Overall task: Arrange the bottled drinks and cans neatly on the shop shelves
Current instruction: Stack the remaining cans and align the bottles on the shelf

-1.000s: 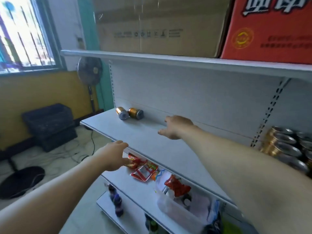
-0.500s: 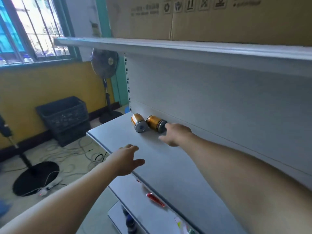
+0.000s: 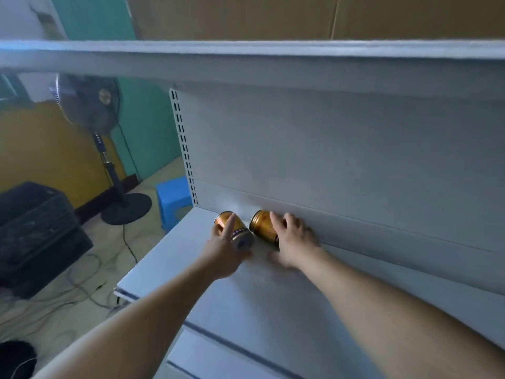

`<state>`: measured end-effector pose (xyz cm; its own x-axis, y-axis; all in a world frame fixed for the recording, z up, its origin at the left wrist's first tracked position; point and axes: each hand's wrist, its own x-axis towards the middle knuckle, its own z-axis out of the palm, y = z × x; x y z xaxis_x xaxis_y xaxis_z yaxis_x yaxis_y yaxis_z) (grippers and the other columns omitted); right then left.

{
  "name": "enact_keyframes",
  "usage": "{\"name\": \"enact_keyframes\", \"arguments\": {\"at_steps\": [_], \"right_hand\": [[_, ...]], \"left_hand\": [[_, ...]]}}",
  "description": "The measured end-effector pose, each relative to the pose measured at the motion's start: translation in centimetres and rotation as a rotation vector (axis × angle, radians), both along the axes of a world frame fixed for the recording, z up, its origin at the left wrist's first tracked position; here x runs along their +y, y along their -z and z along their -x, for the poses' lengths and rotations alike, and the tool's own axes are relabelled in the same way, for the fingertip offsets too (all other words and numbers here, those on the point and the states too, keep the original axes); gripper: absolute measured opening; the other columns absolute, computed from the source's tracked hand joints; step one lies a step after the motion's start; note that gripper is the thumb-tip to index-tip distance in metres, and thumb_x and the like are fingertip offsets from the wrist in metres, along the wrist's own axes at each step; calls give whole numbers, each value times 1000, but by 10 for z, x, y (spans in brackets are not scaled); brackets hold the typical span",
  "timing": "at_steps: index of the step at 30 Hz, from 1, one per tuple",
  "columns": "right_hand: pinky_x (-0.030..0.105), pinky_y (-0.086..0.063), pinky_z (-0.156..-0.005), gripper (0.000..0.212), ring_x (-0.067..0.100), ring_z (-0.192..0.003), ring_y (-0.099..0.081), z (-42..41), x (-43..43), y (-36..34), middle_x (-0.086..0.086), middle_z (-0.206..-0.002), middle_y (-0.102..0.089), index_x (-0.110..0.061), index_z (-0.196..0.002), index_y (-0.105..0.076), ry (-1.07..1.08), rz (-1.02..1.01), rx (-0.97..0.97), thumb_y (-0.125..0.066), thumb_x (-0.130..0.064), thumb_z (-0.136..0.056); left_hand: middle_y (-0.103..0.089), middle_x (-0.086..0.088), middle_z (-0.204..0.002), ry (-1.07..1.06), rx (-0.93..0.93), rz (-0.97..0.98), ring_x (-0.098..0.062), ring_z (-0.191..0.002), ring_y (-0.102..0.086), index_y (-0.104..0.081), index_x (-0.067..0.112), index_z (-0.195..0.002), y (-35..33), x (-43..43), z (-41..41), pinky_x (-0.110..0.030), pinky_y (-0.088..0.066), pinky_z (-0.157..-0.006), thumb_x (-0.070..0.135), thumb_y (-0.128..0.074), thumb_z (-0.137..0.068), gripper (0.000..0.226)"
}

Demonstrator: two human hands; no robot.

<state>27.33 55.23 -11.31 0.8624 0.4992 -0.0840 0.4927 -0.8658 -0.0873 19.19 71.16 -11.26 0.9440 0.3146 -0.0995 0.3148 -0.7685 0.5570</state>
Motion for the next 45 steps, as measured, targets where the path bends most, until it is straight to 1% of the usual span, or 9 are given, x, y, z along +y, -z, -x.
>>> {"name": "enact_keyframes", "arguments": {"at_steps": [3,6,12,20,24,30,35,39,45], "right_hand": [[40,-36,-99,70,33,-122,-36,8,2,10,9,-138,-30,-23,-141,-28,142,-98,-111,-66,-33,-83],[40,-42,-89,64,31,-108,-48,21,0,21,7,-117,-48,-19,-118,-49,190,-110,-276,-79,-38,-65],[36,-49,-64,73,33,-81,-56,51,-35,27,10,-94,-54,-14,-103,-60,217,-162,-442,-88,-29,-37],[43,-49,-84,72,36,-102,-57,96,-102,34,11,-113,-61,-8,-123,-54,344,-422,-276,-80,-40,-64],[31,-48,-76,58,21,-95,-61,132,-143,13,-3,-102,-64,-24,-110,-58,652,-1001,56,-66,-58,-64],[35,-47,-68,22,26,-80,-63,189,-235,-20,11,-89,-67,-17,-98,-59,860,-1918,473,-50,-36,-93],[40,-49,-74,24,26,-83,-64,245,-334,-46,10,-91,-69,-18,-107,-60,873,-2023,295,-50,-36,-93],[47,-53,-86,53,26,-105,-64,285,-403,-61,7,-117,-66,-27,-125,-54,930,-1965,-15,-70,-42,-77],[56,-47,-97,59,29,-105,-66,329,-475,-64,4,-110,-71,-29,-115,-59,1051,-1964,-277,-76,-52,-63]], "left_hand": [[-17,-11,-149,39,9,86,-40,-127,-37,-38,35,-138,0,9,-29,-35,-41,-97,63,-47,-79,66],[-25,-10,-143,103,-47,71,-40,-112,-45,-52,27,-127,2,4,-39,-35,-46,-90,34,-54,-88,39],[-39,-7,-141,175,-188,162,-32,-102,-53,-36,27,-141,13,-13,-14,-28,-40,-77,24,-57,-88,57],[-53,-10,-124,221,-116,205,-30,-110,-53,-33,30,-143,20,-51,41,-31,-41,-89,35,-66,-84,67],[-54,-6,-123,101,-72,487,-24,-102,-56,-39,27,-140,10,-89,69,-30,-45,-83,26,-66,-85,61],[-61,-22,-95,16,52,1386,-32,-73,-62,-52,6,-113,-29,-205,103,-47,-53,-75,6,-47,-91,23],[-67,-17,-72,220,215,1607,-27,-63,-65,-54,2,-103,-56,-326,122,-42,-52,-71,22,-47,-89,25],[-63,-18,-99,388,260,1590,-25,-76,-63,-50,10,-119,-69,-420,139,-33,-59,-61,34,-55,-78,48],[-70,-11,-101,695,317,1484,-22,-83,-71,-50,13,-121,-72,-512,156,-37,-56,-69,34,-59,-69,57]]}}
